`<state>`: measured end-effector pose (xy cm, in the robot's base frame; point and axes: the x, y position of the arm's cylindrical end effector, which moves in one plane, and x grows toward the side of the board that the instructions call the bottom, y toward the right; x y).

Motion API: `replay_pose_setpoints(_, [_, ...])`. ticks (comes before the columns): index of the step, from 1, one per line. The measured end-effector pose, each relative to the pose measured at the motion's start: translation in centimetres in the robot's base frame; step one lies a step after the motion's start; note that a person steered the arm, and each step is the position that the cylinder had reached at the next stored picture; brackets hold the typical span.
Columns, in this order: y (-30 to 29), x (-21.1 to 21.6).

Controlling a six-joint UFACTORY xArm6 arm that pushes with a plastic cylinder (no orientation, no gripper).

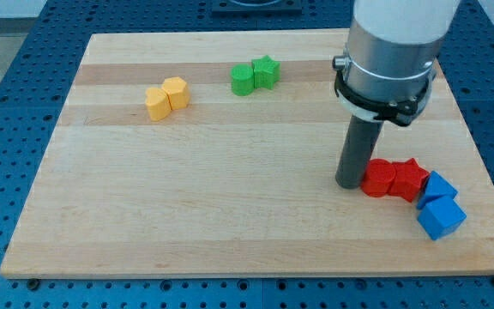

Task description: Push red circle closer to the red star

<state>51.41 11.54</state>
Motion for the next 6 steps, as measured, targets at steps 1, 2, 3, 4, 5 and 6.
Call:
replay_pose_setpoints(1, [-0.8,-0.6])
replay_pose_setpoints(2, [-4.1,-4.4])
replay_pose_setpoints(3, [-9.6,-6.5])
replay_pose_setpoints(4, [-15.6,-6.5])
replay_pose_setpoints(5, [-21.7,-6.5])
replay_pose_setpoints(6, [-27.4,-6.6])
